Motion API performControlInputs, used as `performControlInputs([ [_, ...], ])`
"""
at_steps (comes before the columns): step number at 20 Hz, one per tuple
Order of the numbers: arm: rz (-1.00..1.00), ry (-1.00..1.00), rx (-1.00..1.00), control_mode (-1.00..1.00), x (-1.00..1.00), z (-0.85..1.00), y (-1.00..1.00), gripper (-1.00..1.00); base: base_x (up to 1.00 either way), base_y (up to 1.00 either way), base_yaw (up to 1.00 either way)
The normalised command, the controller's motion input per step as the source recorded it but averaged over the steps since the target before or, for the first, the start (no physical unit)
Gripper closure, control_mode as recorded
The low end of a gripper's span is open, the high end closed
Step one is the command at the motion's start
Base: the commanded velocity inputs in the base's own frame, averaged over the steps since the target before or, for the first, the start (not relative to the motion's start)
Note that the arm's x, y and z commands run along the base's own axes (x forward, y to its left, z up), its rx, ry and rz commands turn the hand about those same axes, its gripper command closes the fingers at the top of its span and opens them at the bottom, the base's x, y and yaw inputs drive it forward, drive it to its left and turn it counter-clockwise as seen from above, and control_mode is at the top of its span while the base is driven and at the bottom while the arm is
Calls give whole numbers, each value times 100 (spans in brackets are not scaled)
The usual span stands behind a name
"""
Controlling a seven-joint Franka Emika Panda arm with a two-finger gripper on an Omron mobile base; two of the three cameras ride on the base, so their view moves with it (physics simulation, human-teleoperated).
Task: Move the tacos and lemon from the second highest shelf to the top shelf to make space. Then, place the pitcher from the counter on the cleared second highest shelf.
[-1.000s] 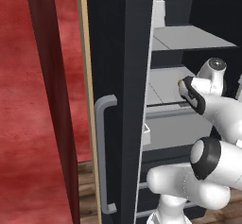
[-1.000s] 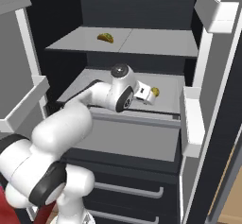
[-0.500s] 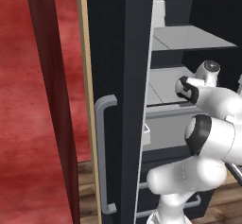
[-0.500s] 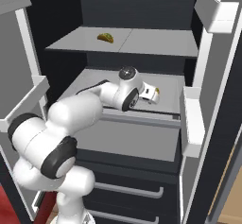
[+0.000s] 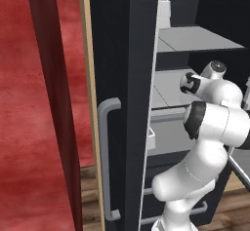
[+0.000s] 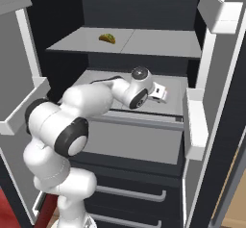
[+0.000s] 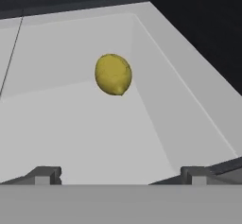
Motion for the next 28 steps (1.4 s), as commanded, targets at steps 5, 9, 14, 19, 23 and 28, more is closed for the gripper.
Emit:
performControlInputs([
  [5,3,0,0,-100,39,-28,-6,-100,0,0,0],
  [9,3,0,0,-100,43,-27,-3,-100,0,0,0],
  [14,2,0,0,-100,49,-20,-6,-100,0,0,0],
  [19,1,0,0,-100,51,-12,-15,-100,0,0,0],
  [23,1,0,0,-100,50,-12,-13,-100,0,0,0],
  [28,1,0,0,-100,44,-13,-8,-100,0,0,0],
])
